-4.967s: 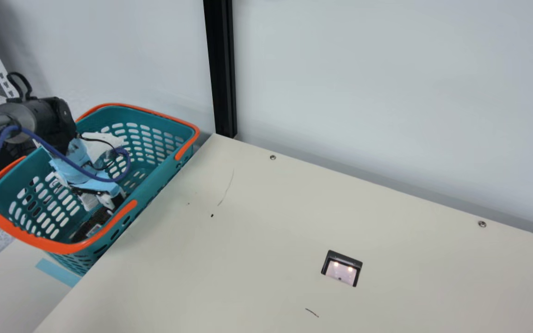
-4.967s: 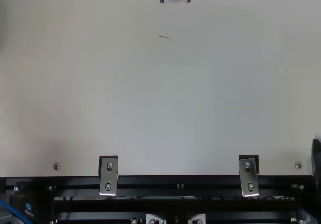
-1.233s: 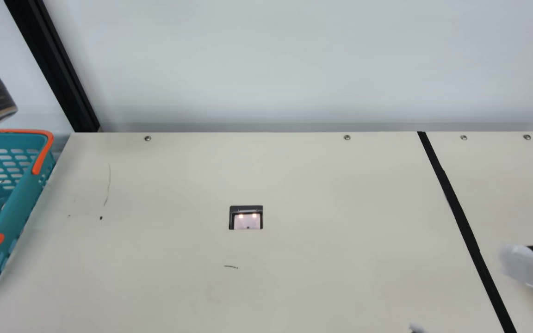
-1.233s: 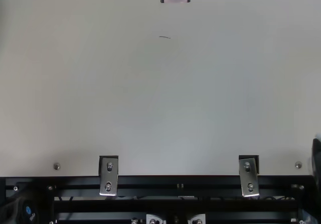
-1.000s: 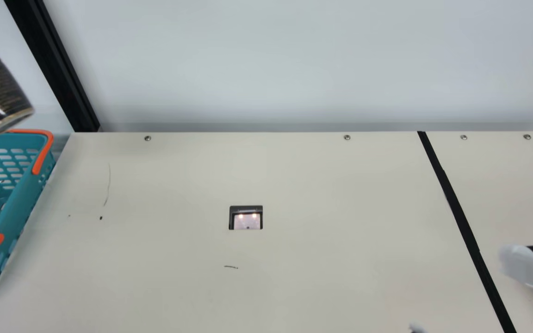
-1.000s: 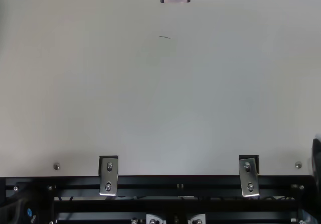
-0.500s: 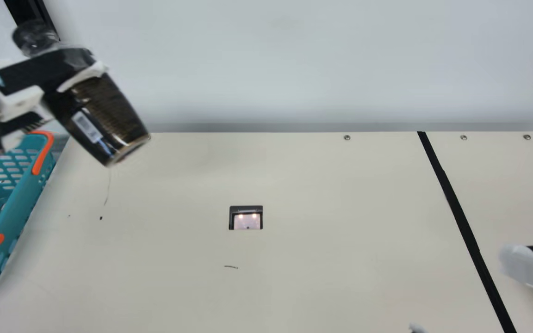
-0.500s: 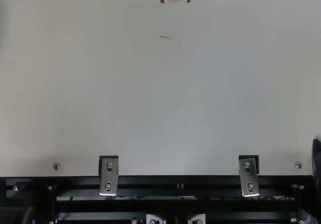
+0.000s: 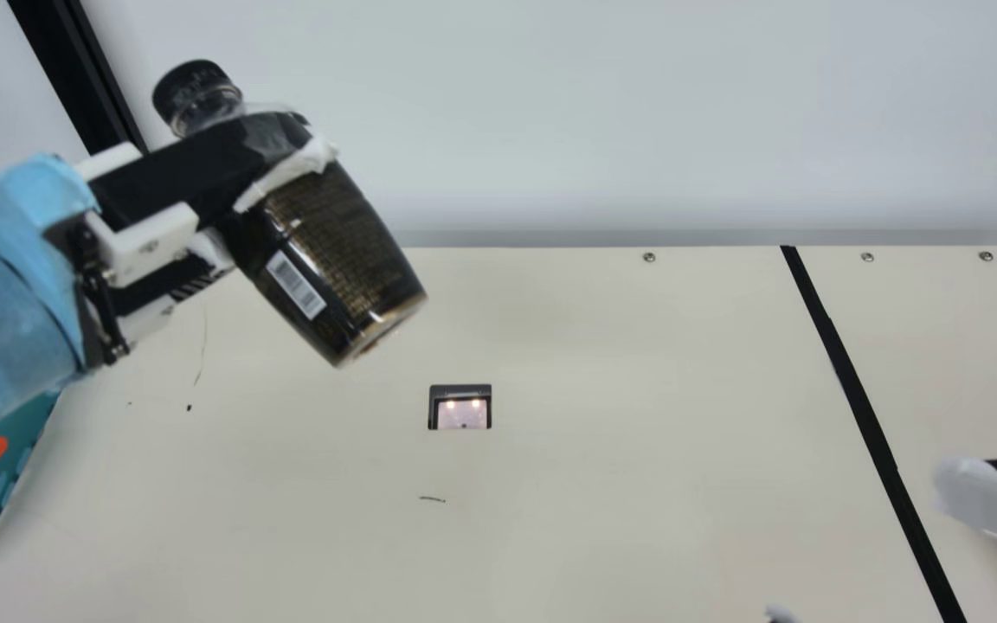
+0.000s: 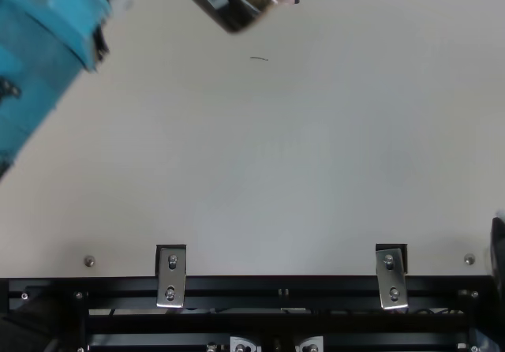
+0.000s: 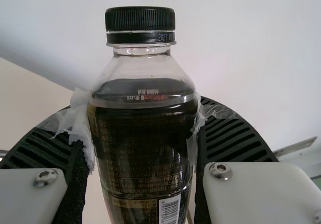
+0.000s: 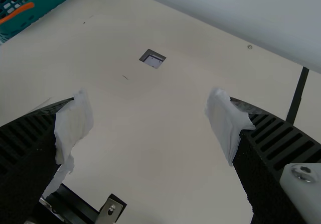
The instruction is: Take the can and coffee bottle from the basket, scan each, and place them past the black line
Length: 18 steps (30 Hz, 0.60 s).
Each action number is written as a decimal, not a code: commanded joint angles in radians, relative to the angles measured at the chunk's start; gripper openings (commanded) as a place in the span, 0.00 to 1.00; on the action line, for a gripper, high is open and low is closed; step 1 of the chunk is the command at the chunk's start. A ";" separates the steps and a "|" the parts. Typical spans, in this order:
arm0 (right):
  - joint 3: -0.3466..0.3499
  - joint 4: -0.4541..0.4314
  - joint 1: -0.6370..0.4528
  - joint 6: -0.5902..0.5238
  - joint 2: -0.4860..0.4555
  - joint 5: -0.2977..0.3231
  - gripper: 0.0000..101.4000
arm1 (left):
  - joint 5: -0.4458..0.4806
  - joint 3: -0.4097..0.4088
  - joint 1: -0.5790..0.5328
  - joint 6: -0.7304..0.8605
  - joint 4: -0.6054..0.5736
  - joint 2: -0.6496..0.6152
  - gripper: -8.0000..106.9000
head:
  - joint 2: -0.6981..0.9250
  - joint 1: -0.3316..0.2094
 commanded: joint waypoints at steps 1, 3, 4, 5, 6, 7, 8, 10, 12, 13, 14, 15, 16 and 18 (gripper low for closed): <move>0.000 0.000 0.000 0.000 0.000 0.000 1.00 | -0.027 0.009 -0.055 0.004 0.002 -0.024 0.16 | -0.008 -0.004; 0.000 0.000 0.000 0.000 0.000 0.000 1.00 | -0.024 0.008 -0.037 0.002 0.000 -0.022 0.16 | -0.008 -0.004; 0.000 0.000 0.000 0.000 0.000 0.000 1.00 | -0.026 0.008 -0.049 0.002 0.000 -0.024 0.16 | -0.008 -0.004; 0.000 0.000 0.000 0.000 0.000 0.000 1.00 | -0.023 0.008 -0.054 0.002 0.000 -0.024 0.16 | -0.008 -0.004; 0.000 0.000 0.000 0.000 0.000 0.000 1.00 | -0.023 0.008 -0.056 0.002 0.000 -0.024 0.16 | -0.008 -0.004; 0.000 0.000 0.000 0.000 0.000 0.000 1.00 | -0.025 0.008 -0.056 0.002 0.000 -0.024 0.16 | -0.008 -0.004; 0.000 0.000 0.000 0.000 0.000 0.000 1.00 | -0.025 0.008 -0.056 0.002 0.000 -0.024 0.16 | -0.008 -0.004; 0.000 0.000 0.000 0.000 0.000 0.000 1.00 | -0.026 0.008 -0.056 0.002 0.000 -0.024 0.16 | -0.008 -0.004; 0.000 0.000 0.000 0.000 0.000 0.000 1.00 | -0.026 0.008 -0.056 0.002 0.000 -0.024 0.16 | -0.008 -0.004; 0.000 0.000 0.000 0.000 0.000 0.000 1.00 | -0.025 0.003 -0.055 -0.031 0.032 -0.027 0.16 | -0.008 -0.004; 0.000 0.000 0.000 0.000 0.000 0.000 1.00 | -0.027 0.003 -0.057 -0.031 0.031 -0.028 0.16 | -0.008 -0.004; 0.000 0.000 0.000 0.000 0.000 0.000 1.00 | -0.028 0.001 -0.061 -0.036 0.034 -0.029 0.16 | -0.008 -0.004; 0.000 0.000 0.000 0.000 0.000 0.000 1.00 | -0.031 -0.002 -0.068 -0.045 0.038 -0.030 0.16 | -0.008 -0.004; 0.000 0.000 0.000 0.000 0.000 0.000 1.00 | -0.038 -0.009 -0.089 -0.071 0.045 -0.033 0.16 | -0.008 -0.004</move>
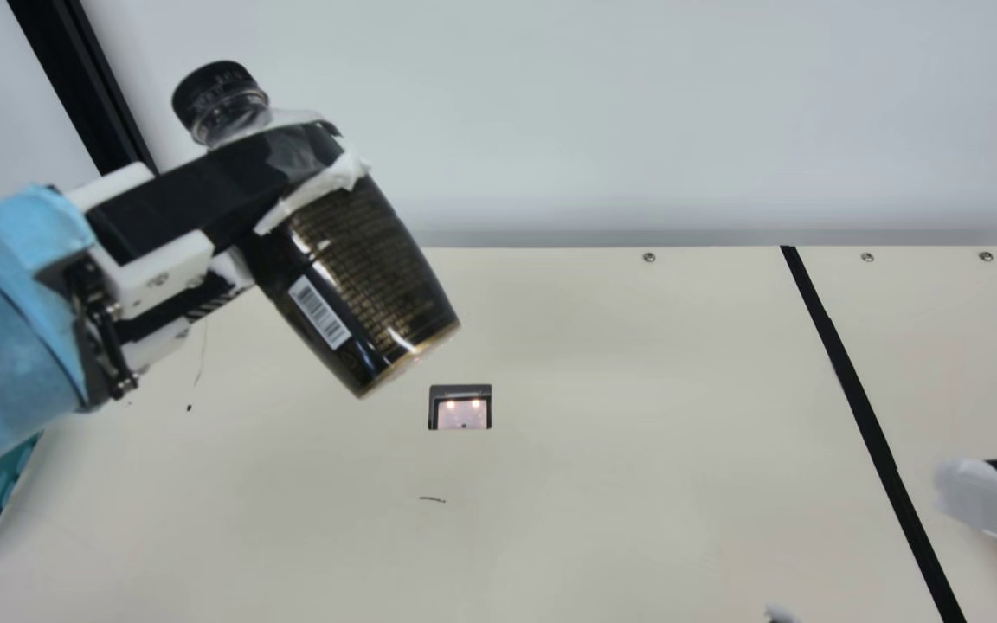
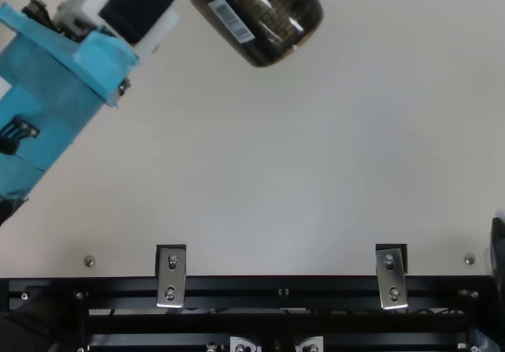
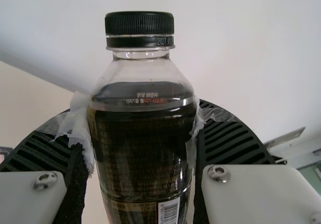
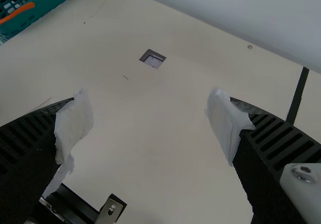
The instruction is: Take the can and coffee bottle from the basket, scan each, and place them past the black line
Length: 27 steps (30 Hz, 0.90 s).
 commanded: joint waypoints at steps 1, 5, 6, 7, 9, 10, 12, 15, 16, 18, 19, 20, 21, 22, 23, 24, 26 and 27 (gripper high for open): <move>0.000 0.000 0.000 0.000 0.000 0.000 1.00 | -0.011 -0.009 -0.025 -0.027 0.001 -0.002 0.16 | -0.008 -0.004; 0.000 0.000 0.000 0.000 0.000 0.000 1.00 | -0.048 -0.030 -0.090 -0.055 -0.022 -0.001 0.16 | -0.008 -0.004; 0.000 0.000 0.000 0.000 0.000 0.000 1.00 | -0.061 -0.037 -0.109 -0.059 -0.031 0.000 0.16 | -0.008 -0.004; 0.000 0.000 0.000 0.000 0.000 0.000 1.00 | -0.072 -0.044 -0.128 -0.063 -0.040 0.002 0.16 | -0.008 -0.004; 0.000 0.000 0.000 0.000 0.000 0.000 1.00 | -0.095 -0.062 -0.163 -0.084 -0.040 0.008 0.16 | -0.008 -0.004; 0.000 0.000 0.000 0.000 0.000 0.000 1.00 | -0.104 -0.071 -0.182 -0.097 -0.040 0.012 0.16 | -0.008 -0.004; 0.000 0.000 0.000 0.000 0.000 0.000 1.00 | -0.125 -0.089 -0.219 -0.124 -0.040 0.022 0.16 | -0.008 -0.004; 0.000 0.000 0.000 0.000 0.000 0.000 1.00 | -0.158 -0.111 -0.269 -0.165 -0.040 0.037 0.16 | -0.008 -0.004; 0.000 0.000 0.000 0.000 0.000 0.000 1.00 | -0.174 -0.116 -0.287 -0.174 -0.040 0.042 0.16 | -0.008 -0.004; 0.000 0.000 0.000 0.000 0.000 0.000 1.00 | -0.167 -0.118 -0.275 -0.170 -0.040 0.043 0.16 | -0.008 -0.004; 0.000 0.000 0.000 0.000 0.000 0.000 1.00 | -0.178 -0.120 -0.288 -0.177 -0.040 0.046 0.16 | -0.008 -0.004; 0.000 0.000 0.000 0.000 0.000 0.000 1.00 | -0.184 -0.120 -0.299 -0.182 -0.040 0.048 0.16 | -0.008 -0.004; 0.000 0.000 0.000 0.000 0.000 0.000 1.00 | -0.186 -0.120 -0.301 -0.182 -0.040 0.048 0.16 | -0.008 -0.004; 0.000 0.000 0.000 0.000 0.000 0.000 1.00 | -0.184 -0.120 -0.300 -0.182 -0.040 0.048 0.16 | -0.008 -0.004; 0.000 0.000 0.000 0.000 0.000 0.000 1.00 | -0.186 -0.120 -0.300 -0.182 -0.040 0.048 0.16 | -0.008 -0.004; 0.000 0.000 0.000 0.000 0.000 0.000 1.00 | -0.186 -0.120 -0.301 -0.182 -0.040 0.048 0.16 | -0.008 -0.004; 0.000 0.000 0.000 0.000 0.000 0.000 1.00 | -0.186 -0.120 -0.301 -0.182 -0.040 0.048 0.16 | -0.008 -0.004; 0.000 0.000 0.000 0.000 0.000 0.000 1.00 | -0.186 -0.120 -0.301 -0.182 -0.040 0.048 0.16 | -0.008 -0.004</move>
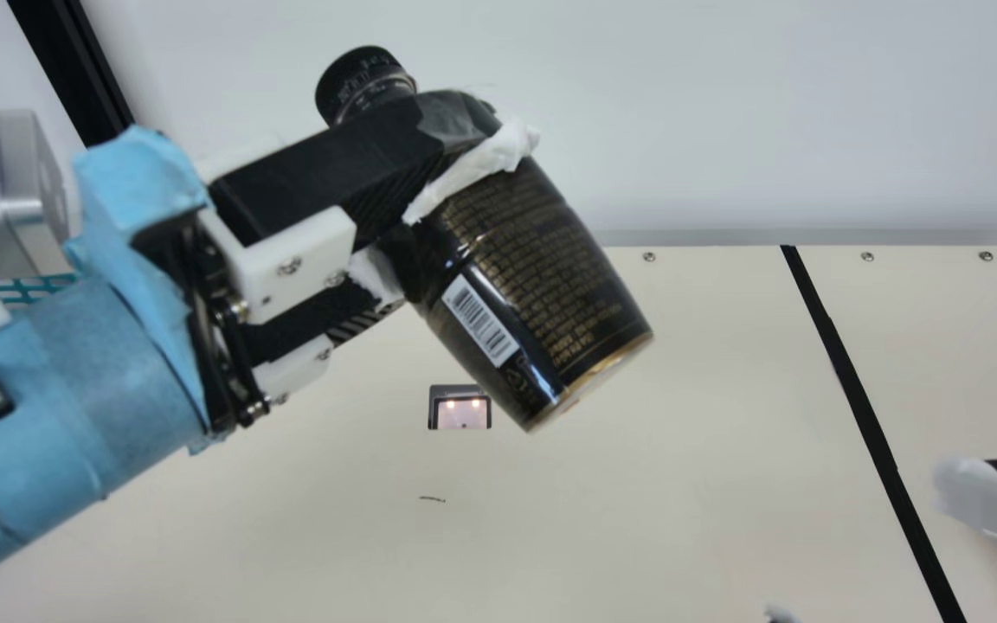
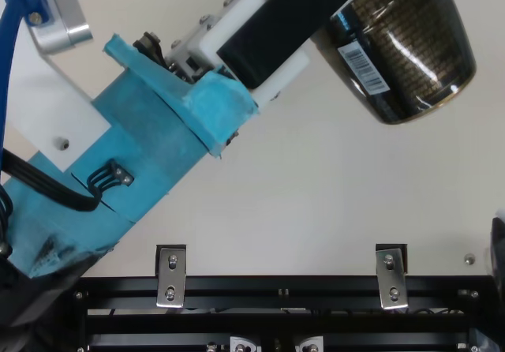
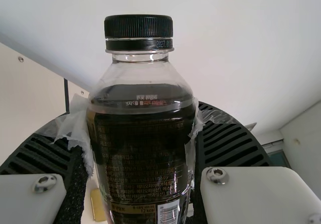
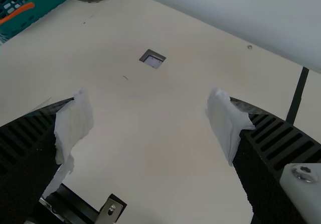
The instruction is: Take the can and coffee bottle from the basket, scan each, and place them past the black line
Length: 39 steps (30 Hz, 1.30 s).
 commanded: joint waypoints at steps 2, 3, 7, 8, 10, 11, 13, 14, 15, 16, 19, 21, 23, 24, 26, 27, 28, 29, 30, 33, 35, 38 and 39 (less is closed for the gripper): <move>0.000 0.000 0.000 0.000 0.000 0.000 1.00 | 0.000 0.000 0.000 0.000 0.000 0.000 0.16 | -0.008 -0.004; 0.000 0.000 0.000 0.000 0.000 0.000 1.00 | 0.000 0.000 0.000 0.000 0.000 0.000 0.16 | -0.008 -0.004; 0.000 0.000 0.000 0.000 0.000 0.000 1.00 | 0.000 0.000 0.000 0.000 0.000 0.000 0.16 | -0.008 -0.004; 0.000 0.000 0.000 0.000 0.000 0.000 1.00 | 0.000 0.000 0.000 0.000 0.000 0.000 0.16 | -0.008 -0.004; 0.000 0.000 0.000 0.000 0.000 0.000 1.00 | 0.000 0.000 0.000 0.000 0.000 0.000 0.16 | -0.008 -0.004; 0.000 0.000 0.000 0.000 0.000 0.000 1.00 | 0.000 0.000 0.000 0.000 0.000 0.000 0.16 | -0.008 -0.004; 0.000 0.000 0.000 0.000 0.000 0.000 1.00 | 0.000 0.000 0.000 0.000 0.000 0.000 0.16 | -0.008 -0.004; 0.000 0.000 0.000 0.000 0.000 0.000 1.00 | 0.000 0.000 0.000 0.000 0.000 0.000 0.16 | -0.008 -0.004; 0.000 0.000 0.000 0.000 0.000 0.000 1.00 | 0.000 0.000 0.000 0.000 0.000 0.000 0.16 | -0.008 -0.004; 0.000 0.000 0.000 0.000 0.000 0.000 1.00 | 0.001 -0.001 0.001 -0.026 0.026 0.000 0.16 | -0.008 -0.004; 0.000 0.000 0.000 0.000 0.000 0.000 1.00 | -0.007 -0.002 0.004 -0.058 0.031 0.008 0.16 | -0.008 -0.004; 0.000 0.000 0.000 0.000 0.000 0.000 1.00 | -0.019 0.005 0.005 -0.098 0.036 0.019 0.16 | -0.008 -0.004; 0.000 0.000 0.000 0.000 0.000 0.000 1.00 | -0.038 0.020 0.003 -0.137 0.039 0.031 0.16 | -0.008 -0.004; 0.000 0.000 0.000 0.000 0.000 0.000 1.00 | -0.047 0.028 0.003 -0.153 0.035 0.037 0.16 | -0.008 -0.004; 0.000 0.000 0.000 0.000 0.000 0.000 1.00 | -0.063 0.047 0.002 -0.187 0.031 0.045 0.16 | -0.008 -0.004; 0.000 0.000 0.000 0.000 0.000 0.000 1.00 | -0.068 0.056 0.003 -0.205 0.027 0.048 0.16 | -0.008 -0.004; 0.000 0.000 0.000 0.000 0.000 0.000 1.00 | -0.074 0.064 0.001 -0.220 0.020 0.051 0.16 | -0.008 -0.004; 0.000 0.000 0.000 0.000 0.000 0.000 1.00 | -0.080 0.070 -0.001 -0.229 0.017 0.051 0.16 | -0.008 -0.004; 0.000 0.000 0.000 0.000 0.000 0.000 1.00 | -0.084 0.075 -0.004 -0.234 0.012 0.050 0.16 | -0.008 -0.004; 0.000 0.000 0.000 0.000 0.000 0.000 1.00 | -0.088 0.077 -0.005 -0.238 0.012 0.050 0.16 | -0.008 -0.004; 0.000 0.000 0.000 0.000 0.000 0.000 1.00 | -0.086 0.077 -0.004 -0.241 0.012 0.050 0.16 | -0.008 -0.004; 0.000 0.000 0.000 0.000 0.000 0.000 1.00 | -0.086 0.077 -0.004 -0.241 0.012 0.050 0.16 | -0.008 -0.004; 0.000 0.000 0.000 0.000 0.000 0.000 1.00 | -0.086 0.077 -0.004 -0.241 0.012 0.050 0.16 | -0.008 -0.004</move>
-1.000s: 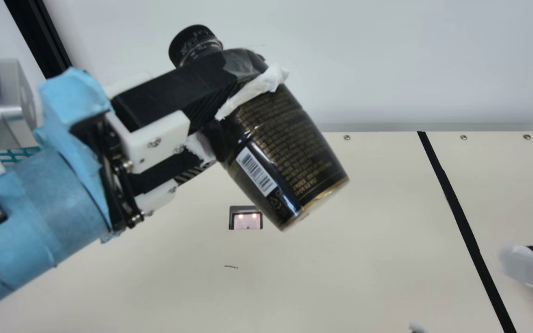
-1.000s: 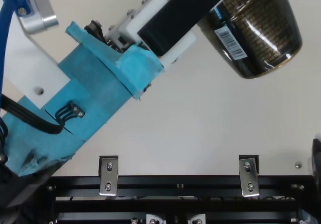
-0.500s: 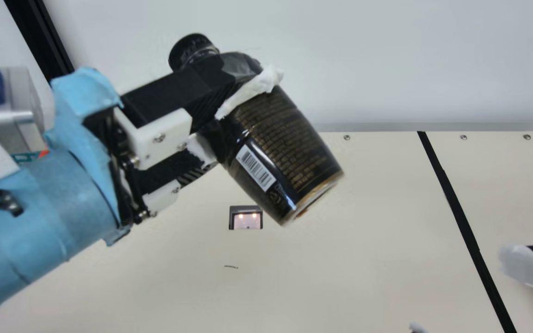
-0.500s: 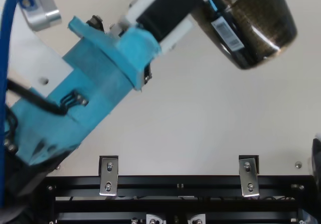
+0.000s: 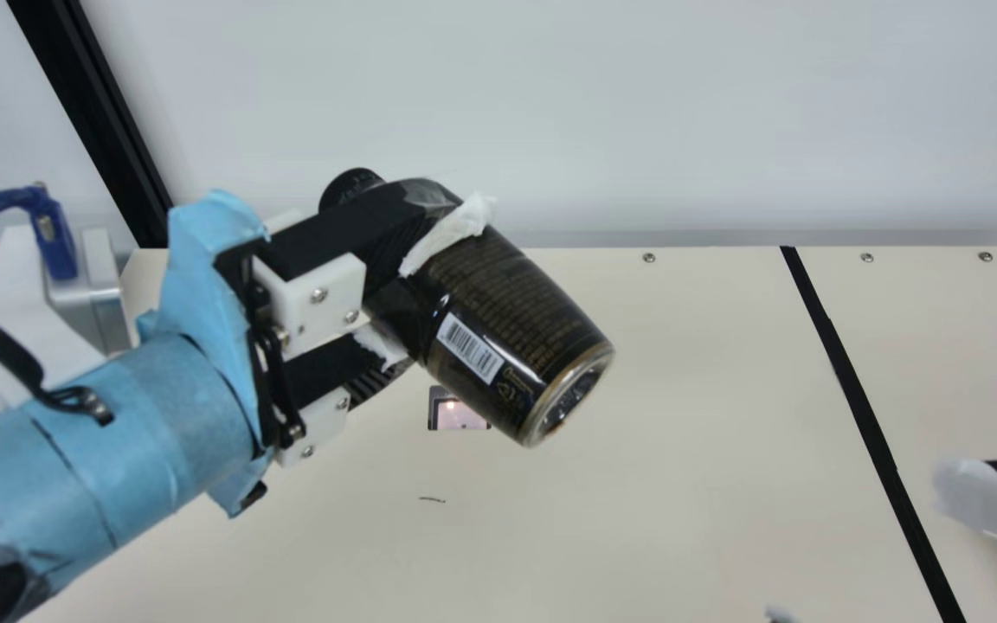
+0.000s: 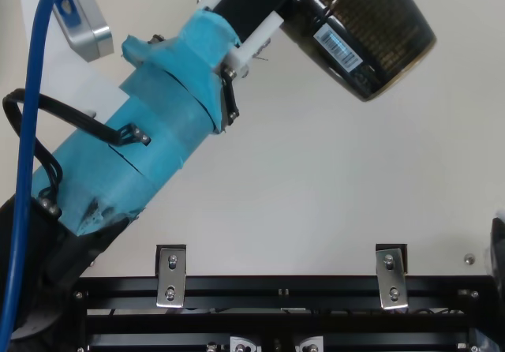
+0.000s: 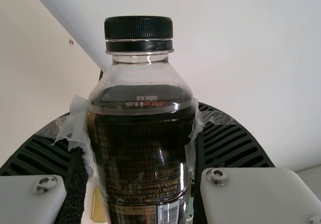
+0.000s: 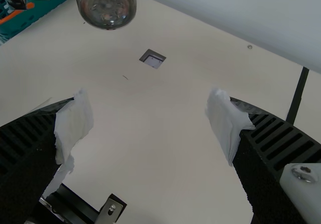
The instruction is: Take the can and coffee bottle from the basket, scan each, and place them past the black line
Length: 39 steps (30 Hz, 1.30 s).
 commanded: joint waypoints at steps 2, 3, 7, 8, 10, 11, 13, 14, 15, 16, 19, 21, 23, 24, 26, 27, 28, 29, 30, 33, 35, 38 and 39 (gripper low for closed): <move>0.000 0.000 0.000 0.000 0.000 0.000 1.00 | 0.000 0.000 0.000 0.000 0.000 0.000 0.16 | -0.008 -0.004; 0.000 0.000 0.000 0.000 0.000 0.000 1.00 | 0.000 0.000 0.000 0.000 0.000 0.000 0.16 | -0.008 -0.004; 0.000 0.000 0.000 0.000 0.000 0.000 1.00 | -0.003 0.002 -0.010 -0.026 0.025 -0.004 0.16 | -0.008 -0.004; 0.000 0.000 0.000 0.000 0.000 0.000 1.00 | -0.007 0.003 -0.016 -0.034 0.032 -0.006 0.16 | -0.008 -0.004; 0.000 0.000 0.000 0.000 0.000 0.000 1.00 | -0.013 0.003 -0.029 -0.047 0.039 -0.013 0.16 | -0.008 -0.004; 0.000 0.000 0.000 0.000 0.000 0.000 1.00 | -0.017 0.003 -0.036 -0.052 0.042 -0.017 0.16 | -0.008 -0.004; 0.000 0.000 0.000 0.000 0.000 0.000 1.00 | -0.026 0.001 -0.053 -0.063 0.045 -0.025 0.16 | -0.008 -0.004; 0.000 0.000 0.000 0.000 0.000 0.000 1.00 | -0.031 -0.001 -0.062 -0.068 0.046 -0.028 0.16 | -0.008 -0.004; 0.000 0.000 0.000 0.000 0.000 0.000 1.00 | -0.036 -0.002 -0.071 -0.071 0.045 -0.032 0.16 | -0.008 -0.004; 0.000 0.000 0.000 0.000 0.000 0.000 1.00 | -0.042 -0.006 -0.082 -0.075 0.043 -0.037 0.16 | -0.008 -0.004; 0.000 0.000 0.000 0.000 0.000 0.000 1.00 | -0.058 -0.017 -0.110 -0.082 0.034 -0.049 0.16 | -0.008 -0.004; 0.000 0.000 0.000 0.000 0.000 0.000 1.00 | -0.070 -0.025 -0.132 -0.083 0.025 -0.055 0.16 | -0.008 -0.004; 0.000 0.000 0.000 0.000 0.000 0.000 1.00 | -0.083 -0.034 -0.154 -0.083 0.013 -0.060 0.16 | -0.008 -0.004; 0.000 0.000 0.000 0.000 0.000 0.000 1.00 | -0.091 -0.039 -0.165 -0.082 0.009 -0.063 0.16 | -0.008 -0.004; 0.000 0.000 0.000 0.000 0.000 0.000 1.00 | -0.101 -0.049 -0.184 -0.081 -0.001 -0.067 0.16 | -0.008 -0.004; 0.000 0.000 0.000 0.000 0.000 0.000 1.00 | -0.106 -0.054 -0.192 -0.081 -0.006 -0.068 0.16 | -0.008 -0.004; 0.000 0.000 0.000 0.000 0.000 0.000 1.00 | -0.111 -0.059 -0.201 -0.080 -0.011 -0.069 0.16 | -0.008 -0.004; 0.000 0.000 0.000 0.000 0.000 0.000 1.00 | -0.114 -0.064 -0.207 -0.084 -0.012 -0.070 0.16 | -0.008 -0.004; 0.000 0.000 0.000 0.000 0.000 0.000 1.00 | -0.120 -0.069 -0.216 -0.088 -0.012 -0.070 0.16 | -0.008 -0.004; 0.000 0.000 0.000 0.000 0.000 0.000 1.00 | -0.119 -0.069 -0.215 -0.087 -0.012 -0.069 0.16 | -0.008 -0.004; 0.000 0.000 0.000 0.000 0.000 0.000 1.00 | -0.119 -0.069 -0.215 -0.087 -0.012 -0.069 0.16 | -0.008 -0.004; 0.000 0.000 0.000 0.000 0.000 0.000 1.00 | -0.121 -0.069 -0.215 -0.087 -0.012 -0.069 0.16 | -0.008 -0.004; 0.000 0.000 0.000 0.000 0.000 0.000 1.00 | -0.121 -0.069 -0.215 -0.087 -0.012 -0.069 0.16 | -0.008 -0.004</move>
